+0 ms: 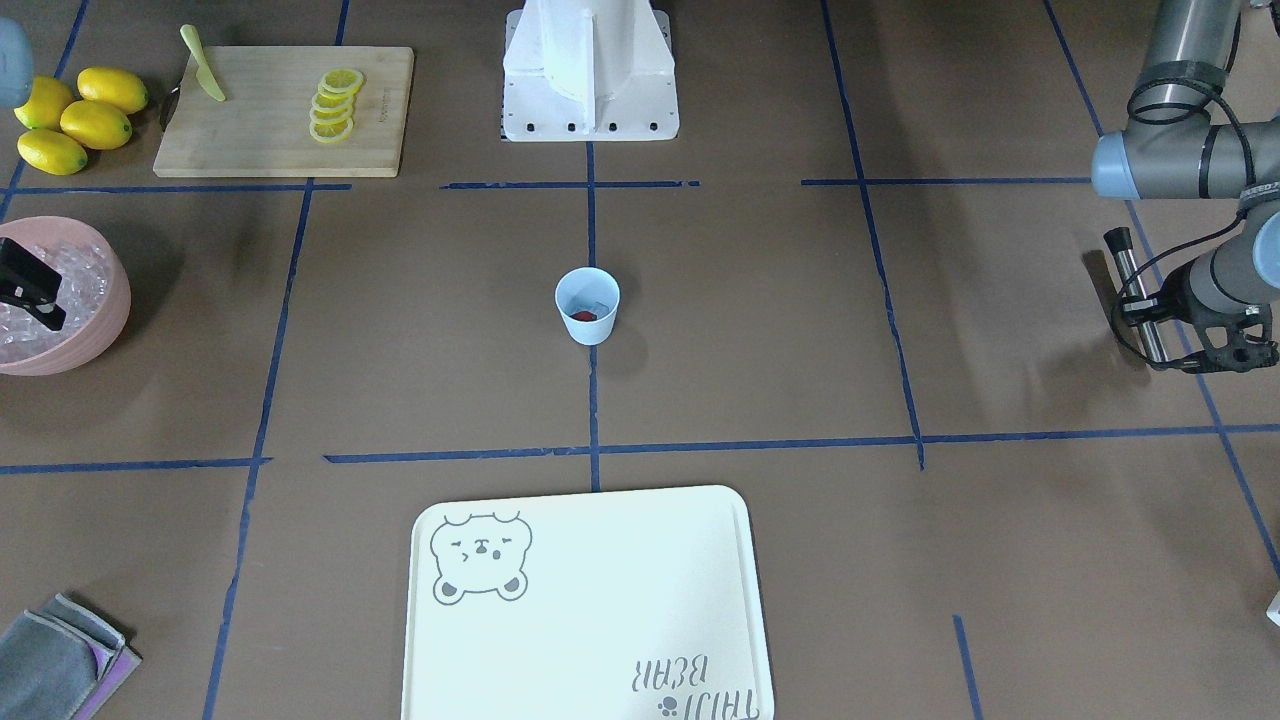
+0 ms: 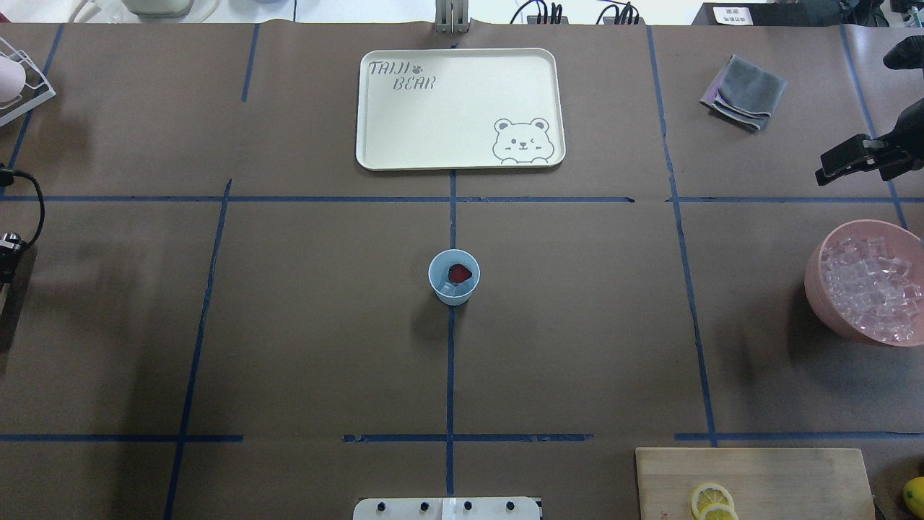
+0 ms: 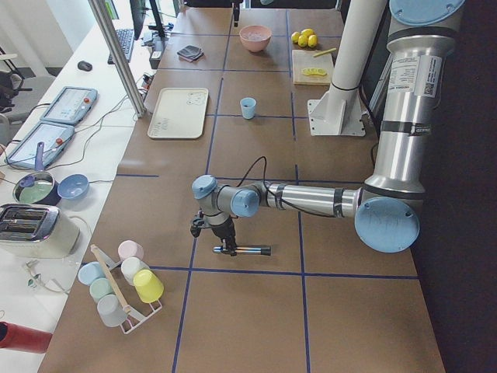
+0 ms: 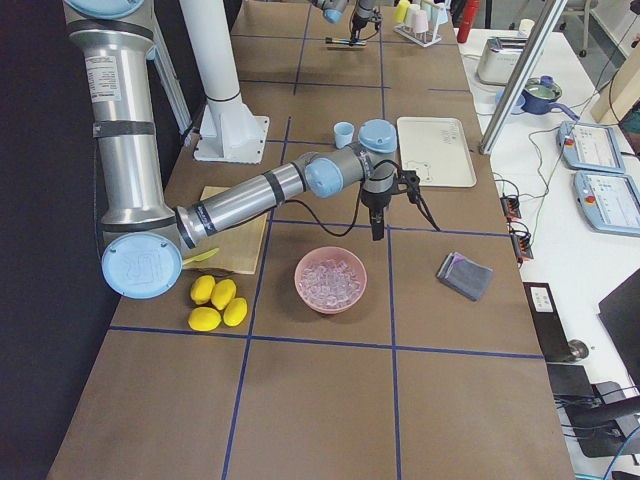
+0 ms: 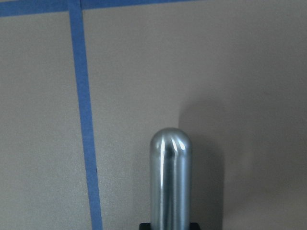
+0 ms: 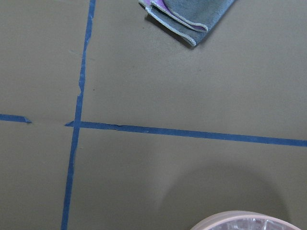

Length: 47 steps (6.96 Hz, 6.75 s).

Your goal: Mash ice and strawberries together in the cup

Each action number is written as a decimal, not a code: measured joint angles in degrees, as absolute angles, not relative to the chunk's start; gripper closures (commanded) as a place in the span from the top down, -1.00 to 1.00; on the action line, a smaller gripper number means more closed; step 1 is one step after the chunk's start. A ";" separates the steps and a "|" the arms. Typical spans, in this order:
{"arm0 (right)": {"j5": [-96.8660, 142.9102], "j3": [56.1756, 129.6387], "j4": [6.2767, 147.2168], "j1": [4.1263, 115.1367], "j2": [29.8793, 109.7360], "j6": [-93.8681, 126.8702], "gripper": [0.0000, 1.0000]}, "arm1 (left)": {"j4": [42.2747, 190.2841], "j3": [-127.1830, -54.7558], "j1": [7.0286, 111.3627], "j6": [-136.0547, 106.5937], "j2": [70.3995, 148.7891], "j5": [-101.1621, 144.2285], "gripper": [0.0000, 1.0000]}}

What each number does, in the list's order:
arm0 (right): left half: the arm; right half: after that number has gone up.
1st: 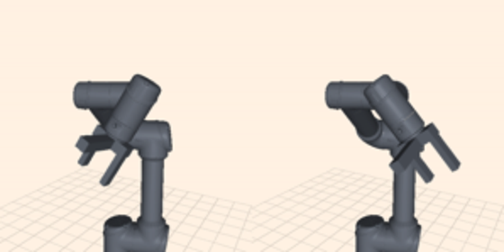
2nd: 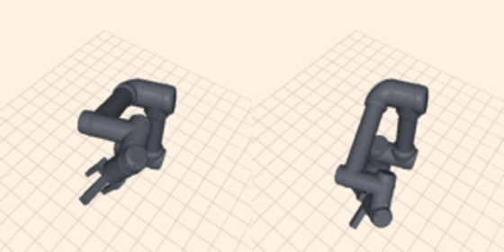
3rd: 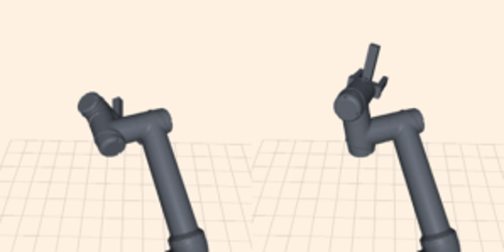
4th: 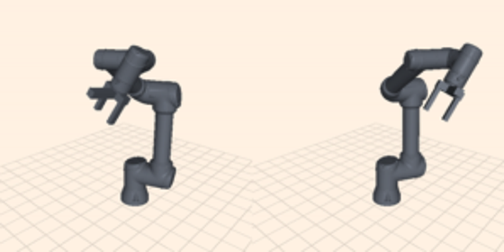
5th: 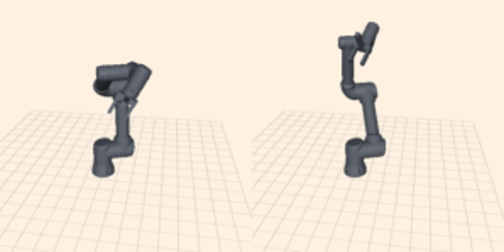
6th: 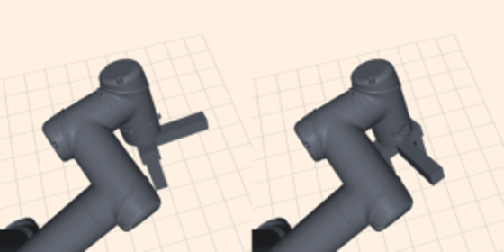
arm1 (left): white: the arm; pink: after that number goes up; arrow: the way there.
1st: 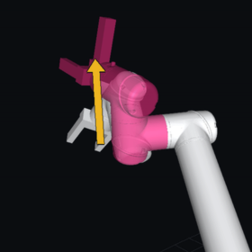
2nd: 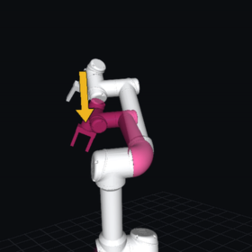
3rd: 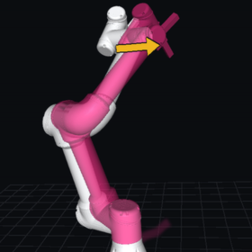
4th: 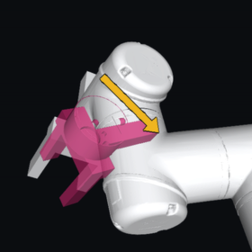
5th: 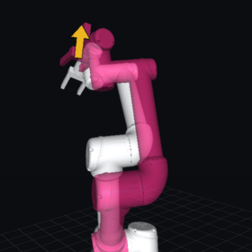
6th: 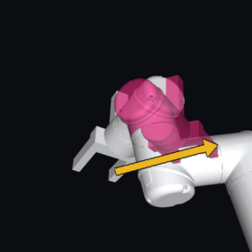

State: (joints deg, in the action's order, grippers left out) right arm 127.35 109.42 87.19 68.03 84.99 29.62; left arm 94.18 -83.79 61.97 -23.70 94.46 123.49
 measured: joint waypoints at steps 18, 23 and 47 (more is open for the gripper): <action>132.83 91.75 88.31 91.02 92.82 -13.36 1.00 | 84.39 -94.39 89.76 1.65 91.39 140.68 1.00; 135.29 89.72 92.11 94.84 91.68 -16.86 1.00 | 84.45 -93.05 89.62 0.88 90.68 144.21 1.00; 134.54 94.29 100.38 90.51 89.56 -18.79 1.00 | 89.04 -98.31 88.95 -1.58 84.92 139.57 1.00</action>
State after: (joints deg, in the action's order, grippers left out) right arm 134.54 94.29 100.38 90.51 89.56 -18.79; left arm 89.04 -98.31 88.95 -1.58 84.92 139.57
